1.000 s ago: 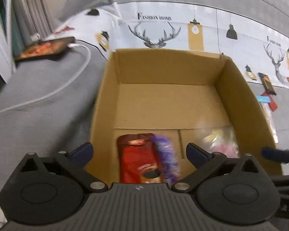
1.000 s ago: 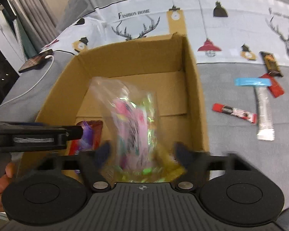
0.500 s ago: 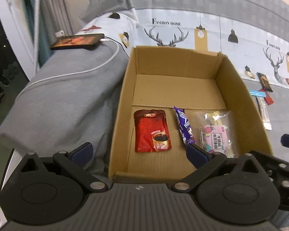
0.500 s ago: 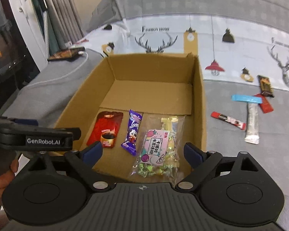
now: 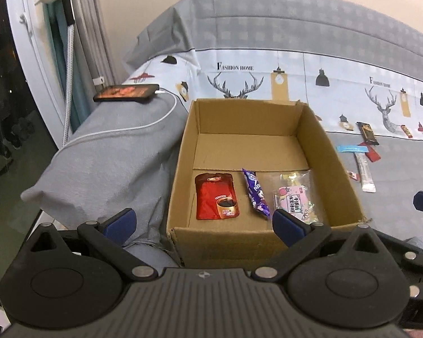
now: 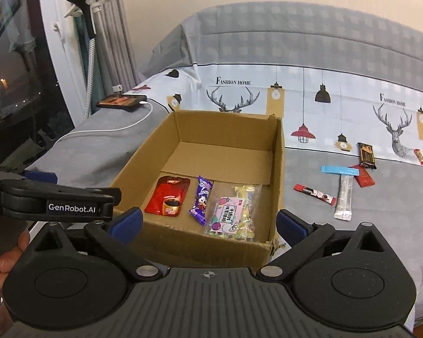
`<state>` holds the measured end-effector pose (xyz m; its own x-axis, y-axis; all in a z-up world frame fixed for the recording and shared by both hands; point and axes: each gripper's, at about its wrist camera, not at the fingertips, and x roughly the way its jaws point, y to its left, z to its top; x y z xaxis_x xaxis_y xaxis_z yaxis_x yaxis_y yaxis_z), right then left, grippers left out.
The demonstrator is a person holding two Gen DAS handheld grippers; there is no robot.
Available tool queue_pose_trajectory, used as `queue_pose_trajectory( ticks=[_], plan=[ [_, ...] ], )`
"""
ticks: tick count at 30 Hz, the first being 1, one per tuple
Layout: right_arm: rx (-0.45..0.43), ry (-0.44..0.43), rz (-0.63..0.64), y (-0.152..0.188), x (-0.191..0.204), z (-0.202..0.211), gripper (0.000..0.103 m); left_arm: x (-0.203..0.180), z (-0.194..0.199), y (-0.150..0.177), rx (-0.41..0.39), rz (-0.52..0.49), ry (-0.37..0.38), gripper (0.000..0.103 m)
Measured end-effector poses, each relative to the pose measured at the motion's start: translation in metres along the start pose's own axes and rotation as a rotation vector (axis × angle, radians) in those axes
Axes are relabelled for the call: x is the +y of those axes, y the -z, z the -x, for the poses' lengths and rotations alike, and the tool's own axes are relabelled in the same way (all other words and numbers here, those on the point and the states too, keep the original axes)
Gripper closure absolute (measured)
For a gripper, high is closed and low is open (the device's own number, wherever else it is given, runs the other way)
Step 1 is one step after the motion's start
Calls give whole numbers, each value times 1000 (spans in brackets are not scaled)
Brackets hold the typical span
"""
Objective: Organize snacks
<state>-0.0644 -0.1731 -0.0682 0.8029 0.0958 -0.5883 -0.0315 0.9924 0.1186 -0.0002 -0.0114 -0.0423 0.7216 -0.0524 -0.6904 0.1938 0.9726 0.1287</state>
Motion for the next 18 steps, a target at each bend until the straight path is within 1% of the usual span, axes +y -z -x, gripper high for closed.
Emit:
queue_pose_trajectory(
  ticks=[6, 13, 18],
  plan=[
    [-39, -18, 23, 9, 5, 23, 1, -4, 19, 8, -29, -12, -22, 0],
    [-75, -21, 20, 14, 5, 40, 0, -8, 36, 13, -66, -24, -26, 0],
    [-89, -20, 16, 17, 4, 45, 0, -10, 40, 15, -68, -33, -25, 0]
  ],
)
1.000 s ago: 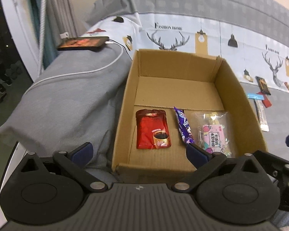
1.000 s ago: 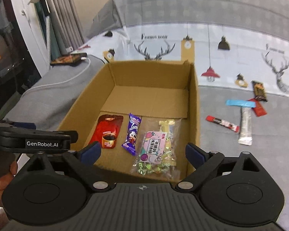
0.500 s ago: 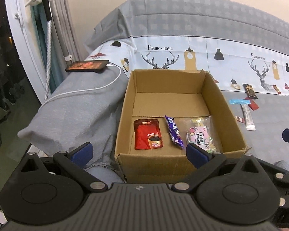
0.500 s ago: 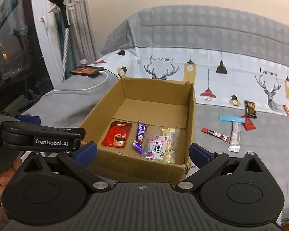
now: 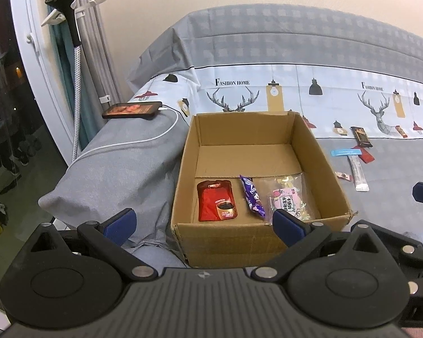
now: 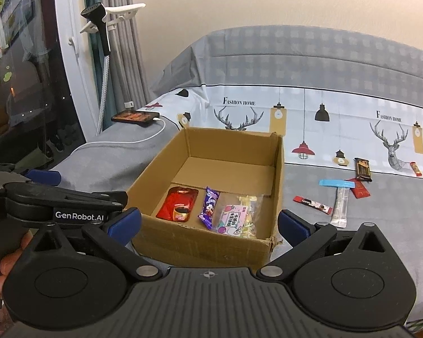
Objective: Organize snacks
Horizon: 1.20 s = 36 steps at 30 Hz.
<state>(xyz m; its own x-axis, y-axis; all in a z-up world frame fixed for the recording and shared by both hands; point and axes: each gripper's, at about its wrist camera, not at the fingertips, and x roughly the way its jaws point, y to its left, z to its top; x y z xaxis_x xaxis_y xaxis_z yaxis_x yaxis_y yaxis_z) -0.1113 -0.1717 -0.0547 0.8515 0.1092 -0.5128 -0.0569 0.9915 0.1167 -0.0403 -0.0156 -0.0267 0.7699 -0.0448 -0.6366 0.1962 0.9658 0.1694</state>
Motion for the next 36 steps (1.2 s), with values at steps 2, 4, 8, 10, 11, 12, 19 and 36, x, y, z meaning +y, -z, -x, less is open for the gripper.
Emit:
queue_pose_trajectory(
  ticks=[2, 4, 8, 10, 11, 12, 19, 36],
  plan=[
    [-3, -1, 0, 1, -1, 1, 0, -1, 1, 0, 0, -4, 1, 0],
    [-5, -2, 1, 1, -1, 2, 0, -1, 1, 1, 2, -7, 1, 0],
    [-5, -1, 0, 2, -2, 2, 0, -2, 1, 1, 0, -8, 3, 0],
    [-5, -1, 0, 2, -2, 3, 0, -2, 1, 2, 1, -11, 3, 0],
    [-5, -2, 0, 2, -2, 3, 0, -2, 1, 2, 3, -13, 3, 0],
    [-3, -1, 0, 2, -2, 3, 0, -2, 0, 2, 4, -14, 4, 0],
    [2, 1, -2, 3, -3, 3, 0, -3, -1, 2, 9, -17, 4, 0],
    [25, 3, -10, 2, -4, -6, 0, -3, -10, 3, 28, -26, 7, 0]
  ],
)
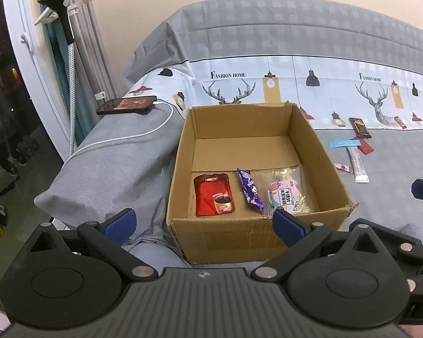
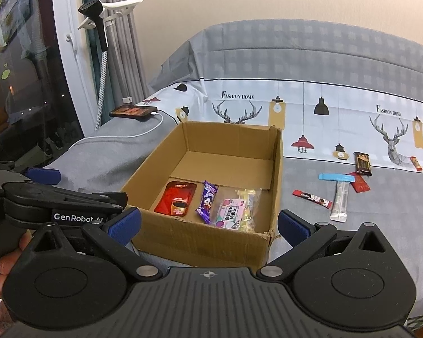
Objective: Organize snacks
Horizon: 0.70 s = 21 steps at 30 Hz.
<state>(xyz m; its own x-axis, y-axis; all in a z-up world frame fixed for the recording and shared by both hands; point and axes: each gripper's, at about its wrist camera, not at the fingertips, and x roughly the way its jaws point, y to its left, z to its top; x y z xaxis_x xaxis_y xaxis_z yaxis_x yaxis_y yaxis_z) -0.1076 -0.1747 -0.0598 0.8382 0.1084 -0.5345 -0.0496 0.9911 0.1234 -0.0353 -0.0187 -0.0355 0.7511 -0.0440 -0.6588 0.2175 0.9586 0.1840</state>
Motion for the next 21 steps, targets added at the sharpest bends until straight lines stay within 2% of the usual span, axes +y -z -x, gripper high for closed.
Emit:
queue_pose_trajectory(
  ticks=[13, 21],
  plan=[
    [17, 3, -26, 2, -6, -7, 0, -6, -10, -2, 25, -22, -3, 0],
    [12, 20, -79, 5, -23, -9, 0, -24, -19, -10, 45, -83, 1, 0]
  ],
)
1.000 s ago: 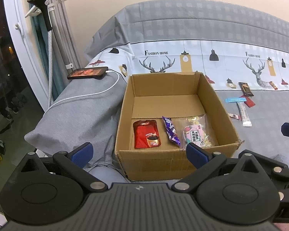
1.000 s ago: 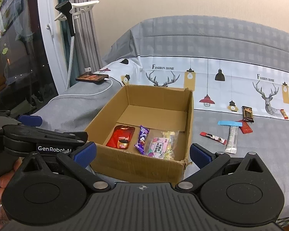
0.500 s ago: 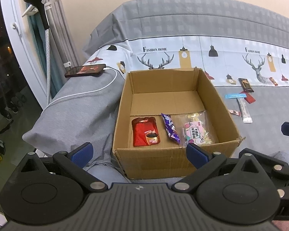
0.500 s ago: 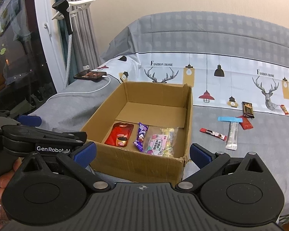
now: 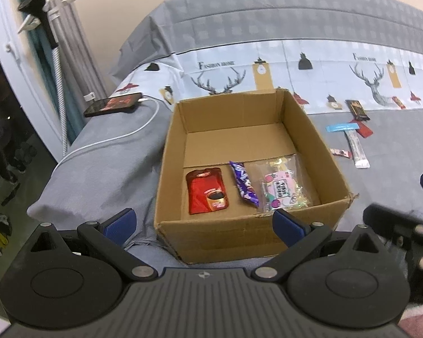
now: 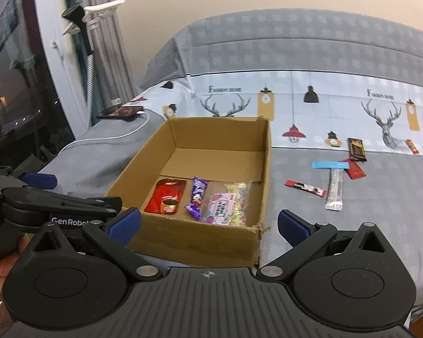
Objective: Organize snacks
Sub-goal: 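Move both tools to the remaining snacks on the bed and lower them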
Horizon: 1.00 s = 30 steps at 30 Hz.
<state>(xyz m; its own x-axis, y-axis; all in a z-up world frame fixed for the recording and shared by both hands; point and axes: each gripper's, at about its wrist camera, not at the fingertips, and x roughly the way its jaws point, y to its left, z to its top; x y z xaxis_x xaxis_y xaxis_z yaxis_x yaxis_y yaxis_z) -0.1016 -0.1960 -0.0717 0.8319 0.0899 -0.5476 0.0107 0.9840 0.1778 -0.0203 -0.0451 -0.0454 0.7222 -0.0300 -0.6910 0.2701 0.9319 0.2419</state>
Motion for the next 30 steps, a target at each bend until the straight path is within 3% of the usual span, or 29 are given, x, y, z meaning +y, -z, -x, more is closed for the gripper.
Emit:
queue_pose_trajectory(
  ticks=[10, 19, 24, 30],
  plan=[
    [-39, 95, -133, -2, -60, 6, 0, -44, -13, -50, -2, -51, 85, 0],
    [-81, 295, -261, -4, -161, 18, 0, -127, -47, -118, -5, -174, 190, 0],
    [-120, 420, -288, -18, -233, 20, 0, -185, -84, -168, 8, -213, 236, 0],
    [-126, 485, -357, -49, -333, -16, 0, -272, -164, -229, 72, -237, 303, 0]
  ],
)
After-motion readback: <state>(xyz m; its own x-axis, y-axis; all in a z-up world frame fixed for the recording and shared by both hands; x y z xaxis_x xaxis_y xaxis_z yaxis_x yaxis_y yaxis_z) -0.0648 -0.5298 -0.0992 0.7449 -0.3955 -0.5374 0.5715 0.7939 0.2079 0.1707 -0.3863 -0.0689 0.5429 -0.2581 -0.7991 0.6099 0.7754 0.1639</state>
